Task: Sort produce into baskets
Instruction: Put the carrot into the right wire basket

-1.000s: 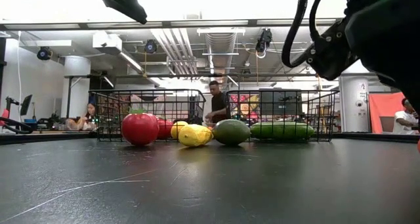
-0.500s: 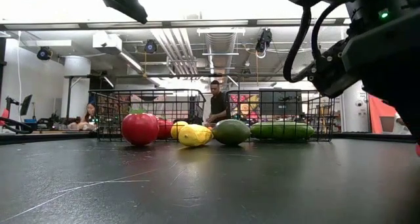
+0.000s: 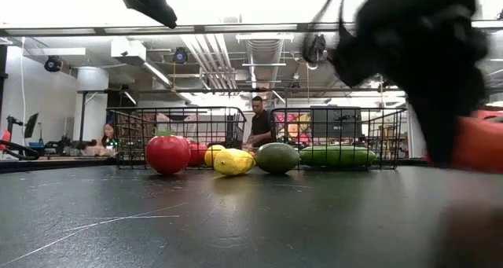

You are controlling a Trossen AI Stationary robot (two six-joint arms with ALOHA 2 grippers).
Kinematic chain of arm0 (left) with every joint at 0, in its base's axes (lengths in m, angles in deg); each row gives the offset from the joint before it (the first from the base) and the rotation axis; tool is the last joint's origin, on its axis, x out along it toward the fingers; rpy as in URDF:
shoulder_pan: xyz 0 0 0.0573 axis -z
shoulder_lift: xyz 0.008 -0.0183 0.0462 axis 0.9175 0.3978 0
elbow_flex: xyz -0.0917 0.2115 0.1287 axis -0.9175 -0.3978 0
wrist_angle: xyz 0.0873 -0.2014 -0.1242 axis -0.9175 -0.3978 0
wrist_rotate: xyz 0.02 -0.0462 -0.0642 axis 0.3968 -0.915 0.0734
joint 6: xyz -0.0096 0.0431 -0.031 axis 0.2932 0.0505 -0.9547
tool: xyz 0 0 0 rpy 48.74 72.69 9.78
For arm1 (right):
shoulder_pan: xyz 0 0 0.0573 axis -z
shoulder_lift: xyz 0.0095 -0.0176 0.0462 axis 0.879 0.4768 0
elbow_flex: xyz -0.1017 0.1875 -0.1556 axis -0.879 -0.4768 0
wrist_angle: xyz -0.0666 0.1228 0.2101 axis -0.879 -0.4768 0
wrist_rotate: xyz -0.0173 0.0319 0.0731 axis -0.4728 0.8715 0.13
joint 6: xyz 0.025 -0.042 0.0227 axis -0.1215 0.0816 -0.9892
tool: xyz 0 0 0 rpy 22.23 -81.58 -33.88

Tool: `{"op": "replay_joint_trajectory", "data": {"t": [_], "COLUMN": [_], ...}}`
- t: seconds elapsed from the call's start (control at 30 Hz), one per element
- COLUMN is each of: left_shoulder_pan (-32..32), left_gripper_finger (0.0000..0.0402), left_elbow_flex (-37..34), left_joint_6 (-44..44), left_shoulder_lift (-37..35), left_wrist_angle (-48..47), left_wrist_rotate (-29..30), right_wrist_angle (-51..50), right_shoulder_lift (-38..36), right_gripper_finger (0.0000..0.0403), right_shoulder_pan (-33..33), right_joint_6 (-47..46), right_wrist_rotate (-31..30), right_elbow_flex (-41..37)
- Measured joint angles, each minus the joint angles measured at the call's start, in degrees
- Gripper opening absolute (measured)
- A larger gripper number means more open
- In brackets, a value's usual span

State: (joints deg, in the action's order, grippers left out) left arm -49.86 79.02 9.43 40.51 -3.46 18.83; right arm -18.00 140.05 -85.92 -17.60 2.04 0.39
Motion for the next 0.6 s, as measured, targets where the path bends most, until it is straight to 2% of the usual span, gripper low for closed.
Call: {"op": "replay_joint_trajectory", "data": {"t": [0.23,0.37,0.5,0.6], "left_shoulder_pan": [0.2,1.2,3.3,5.7], "left_gripper_finger": [0.0200,0.0200,0.0200,0.0200], "left_elbow_flex": [-1.4,-2.6,-3.9,-4.4], "left_joint_6": [-1.6,-4.5,-8.8,-12.4], "left_shoulder_lift": [0.0,0.0,0.0,0.0], "left_wrist_angle": [1.0,1.0,1.2,1.3], "left_wrist_rotate": [0.0,0.0,0.1,1.8], "right_wrist_angle": [-0.1,-0.1,-0.1,0.2], "right_shoulder_lift": [-1.1,-2.6,-4.9,-6.6], "right_gripper_finger": [0.0174,0.0174,0.0174,0.0174], "right_shoulder_pan": [4.6,7.3,9.3,10.5], "right_joint_6": [15.4,26.6,38.0,47.1], "right_wrist_rotate": [-9.6,-17.5,-28.7,-40.6], "right_elbow_flex": [9.6,15.3,19.8,22.3]}}
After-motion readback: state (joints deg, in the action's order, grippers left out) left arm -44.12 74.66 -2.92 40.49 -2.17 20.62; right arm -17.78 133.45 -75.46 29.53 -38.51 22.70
